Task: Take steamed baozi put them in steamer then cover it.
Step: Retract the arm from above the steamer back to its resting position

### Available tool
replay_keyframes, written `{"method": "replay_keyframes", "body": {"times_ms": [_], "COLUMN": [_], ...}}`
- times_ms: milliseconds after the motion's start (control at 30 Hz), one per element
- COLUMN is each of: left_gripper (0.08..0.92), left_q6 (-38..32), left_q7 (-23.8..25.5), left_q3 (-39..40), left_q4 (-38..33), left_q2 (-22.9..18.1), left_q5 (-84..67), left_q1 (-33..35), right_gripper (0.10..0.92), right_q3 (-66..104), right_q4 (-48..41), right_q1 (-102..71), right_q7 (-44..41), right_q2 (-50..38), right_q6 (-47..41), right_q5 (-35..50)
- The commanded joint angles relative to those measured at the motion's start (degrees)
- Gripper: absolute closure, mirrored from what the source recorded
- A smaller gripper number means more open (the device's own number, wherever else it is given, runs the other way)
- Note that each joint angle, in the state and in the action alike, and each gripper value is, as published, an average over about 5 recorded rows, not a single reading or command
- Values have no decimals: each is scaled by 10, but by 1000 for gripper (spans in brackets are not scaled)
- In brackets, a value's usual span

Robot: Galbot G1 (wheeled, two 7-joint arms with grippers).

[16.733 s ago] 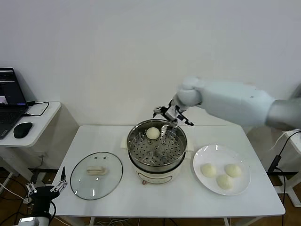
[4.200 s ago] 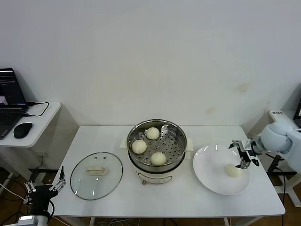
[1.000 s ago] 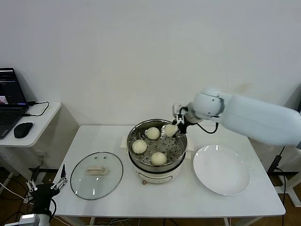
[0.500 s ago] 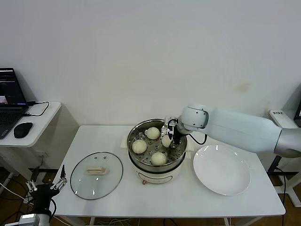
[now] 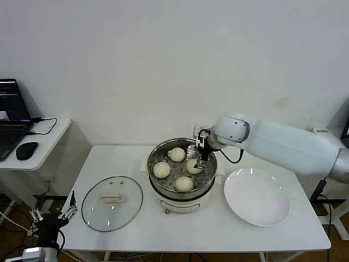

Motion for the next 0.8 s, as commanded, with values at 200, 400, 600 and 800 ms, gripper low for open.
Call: {"method": "replay_keyframes", "body": {"times_ms": [200, 400, 600, 800], "left_gripper": [177, 177, 177, 177], "left_q6": [0, -2, -11, -19], "left_q7": [-2, -4, -8, -17], "left_q3": [2, 10, 26, 46], "left_q4": [0, 2, 16, 50], "left_q2": [-4, -7, -10, -12], "left_q5": [1, 6, 35, 147], "left_q1": [3, 1, -1, -15], "right_gripper": [203, 203, 203, 203], "right_q3": [320, 653, 919, 1066], "right_q4": [186, 196, 194, 175], "right_q1": [-339, -702, -953, -1056], "right_q7": [319, 369, 319, 250], "right_q2": [-213, -180, 0, 187], "right_q6": [175, 319, 452, 532], "right_q5": [25, -62, -185, -236]}}
